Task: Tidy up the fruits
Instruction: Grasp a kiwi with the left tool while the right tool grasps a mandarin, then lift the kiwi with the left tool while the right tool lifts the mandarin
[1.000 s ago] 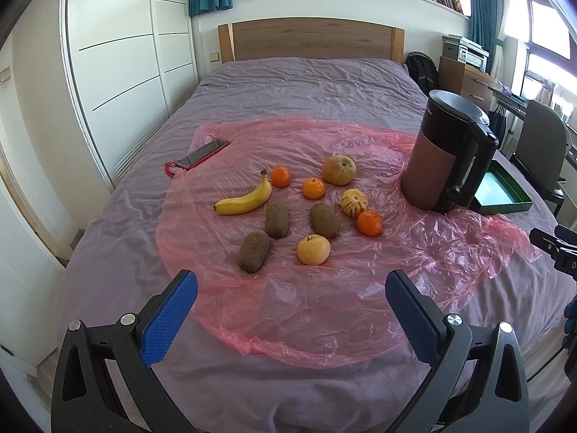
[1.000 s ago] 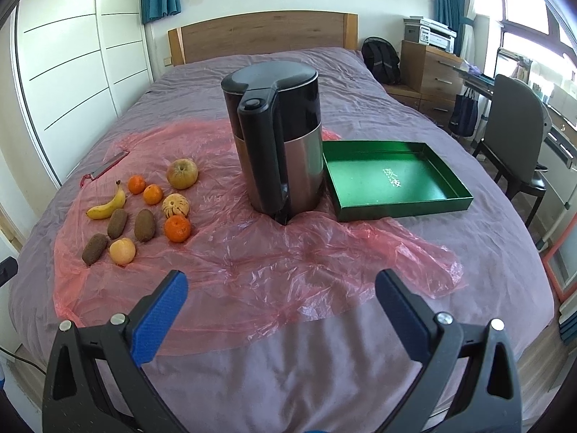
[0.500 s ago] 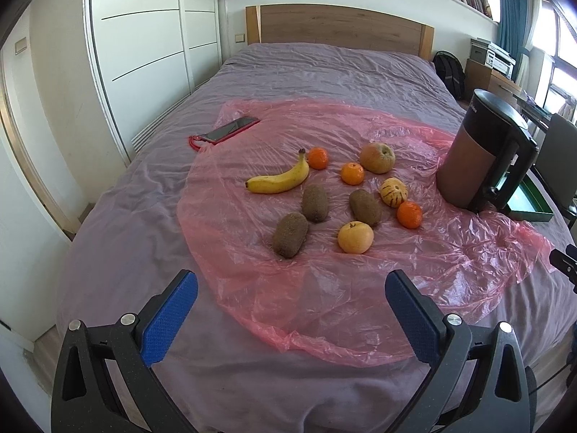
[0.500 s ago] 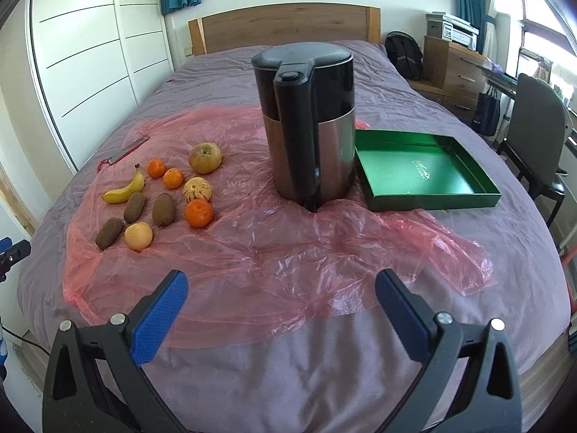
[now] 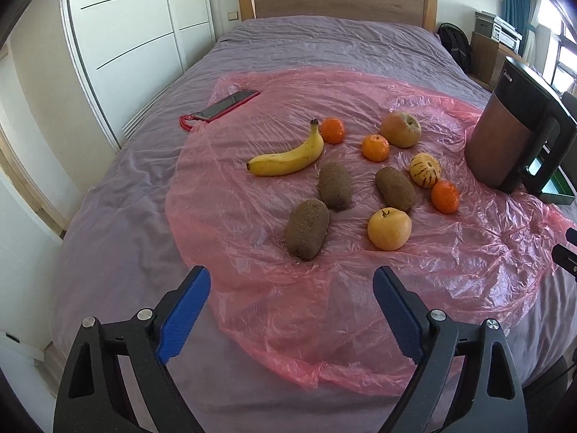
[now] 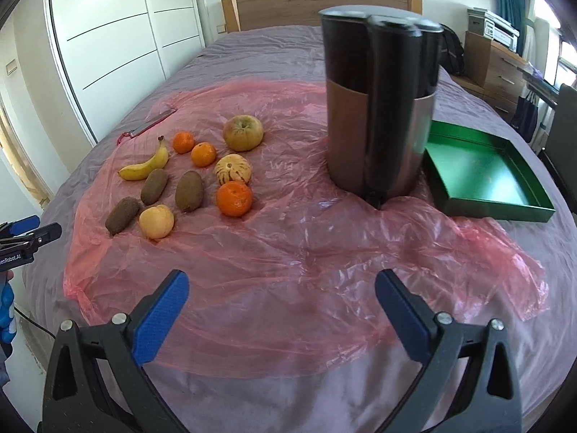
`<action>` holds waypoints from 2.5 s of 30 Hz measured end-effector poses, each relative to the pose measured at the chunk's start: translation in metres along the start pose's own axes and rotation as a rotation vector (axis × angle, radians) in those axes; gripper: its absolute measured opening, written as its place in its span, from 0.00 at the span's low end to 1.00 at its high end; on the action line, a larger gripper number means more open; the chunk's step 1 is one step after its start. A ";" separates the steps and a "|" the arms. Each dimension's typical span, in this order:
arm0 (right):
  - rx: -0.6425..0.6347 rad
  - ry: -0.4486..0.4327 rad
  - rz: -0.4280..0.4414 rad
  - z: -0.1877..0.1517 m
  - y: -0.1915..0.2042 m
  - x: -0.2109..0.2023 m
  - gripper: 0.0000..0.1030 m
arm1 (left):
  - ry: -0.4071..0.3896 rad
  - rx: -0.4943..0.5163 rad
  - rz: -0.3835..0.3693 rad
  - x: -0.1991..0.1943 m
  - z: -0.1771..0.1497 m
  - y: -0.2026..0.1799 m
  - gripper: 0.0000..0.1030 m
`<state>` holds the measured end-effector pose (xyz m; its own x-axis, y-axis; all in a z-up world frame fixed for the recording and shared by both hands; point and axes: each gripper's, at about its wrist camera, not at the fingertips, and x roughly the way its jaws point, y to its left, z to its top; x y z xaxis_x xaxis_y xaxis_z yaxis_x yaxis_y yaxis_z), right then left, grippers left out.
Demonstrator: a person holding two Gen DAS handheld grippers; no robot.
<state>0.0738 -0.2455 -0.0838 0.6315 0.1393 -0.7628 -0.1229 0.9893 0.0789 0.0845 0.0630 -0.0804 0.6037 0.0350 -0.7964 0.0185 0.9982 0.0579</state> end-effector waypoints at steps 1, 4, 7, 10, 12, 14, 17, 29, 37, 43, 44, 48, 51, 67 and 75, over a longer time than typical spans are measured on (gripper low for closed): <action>-0.010 0.005 0.009 0.003 0.006 0.008 1.00 | 0.006 0.006 -0.001 0.006 0.003 -0.002 0.85; -0.040 0.020 0.037 0.015 0.025 0.032 1.00 | 0.025 0.020 0.002 0.026 0.012 -0.005 0.85; -0.060 0.036 0.055 0.025 0.038 0.055 1.00 | 0.046 0.028 0.003 0.046 0.019 -0.007 0.85; -0.075 0.051 0.070 0.035 0.049 0.080 1.00 | 0.066 0.031 0.001 0.063 0.023 -0.007 0.85; -0.083 0.062 0.073 0.042 0.055 0.095 1.00 | 0.077 0.028 -0.003 0.074 0.026 -0.006 0.84; -0.094 0.077 0.073 0.047 0.059 0.111 1.00 | 0.091 0.027 -0.008 0.087 0.029 -0.006 0.79; -0.114 0.105 0.071 0.053 0.064 0.134 1.00 | 0.112 0.029 -0.018 0.104 0.032 -0.006 0.75; -0.111 0.160 0.063 0.059 0.058 0.174 1.00 | 0.155 0.065 -0.046 0.135 0.033 -0.014 0.65; -0.151 0.173 0.057 0.060 0.064 0.187 0.85 | 0.169 0.086 -0.057 0.144 0.032 -0.020 0.55; -0.172 0.176 0.051 0.059 0.067 0.193 0.67 | 0.175 0.095 -0.053 0.147 0.031 -0.023 0.51; -0.172 0.176 0.051 0.059 0.067 0.194 0.63 | 0.176 0.095 -0.052 0.148 0.031 -0.022 0.50; -0.170 0.179 0.059 0.058 0.066 0.196 0.54 | 0.178 0.099 -0.044 0.149 0.032 -0.023 0.48; -0.158 0.176 0.066 0.058 0.063 0.197 0.41 | 0.178 0.103 -0.040 0.150 0.031 -0.023 0.47; -0.115 0.146 0.122 0.059 0.052 0.184 0.37 | 0.166 0.044 -0.072 0.148 0.032 -0.012 0.37; -0.095 0.107 0.133 0.062 0.044 0.158 0.37 | 0.139 -0.027 -0.112 0.129 0.038 -0.001 0.37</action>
<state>0.2151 -0.1769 -0.1613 0.5206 0.2585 -0.8137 -0.2751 0.9530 0.1267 0.1931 0.0644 -0.1605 0.4826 -0.0723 -0.8728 0.0569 0.9971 -0.0512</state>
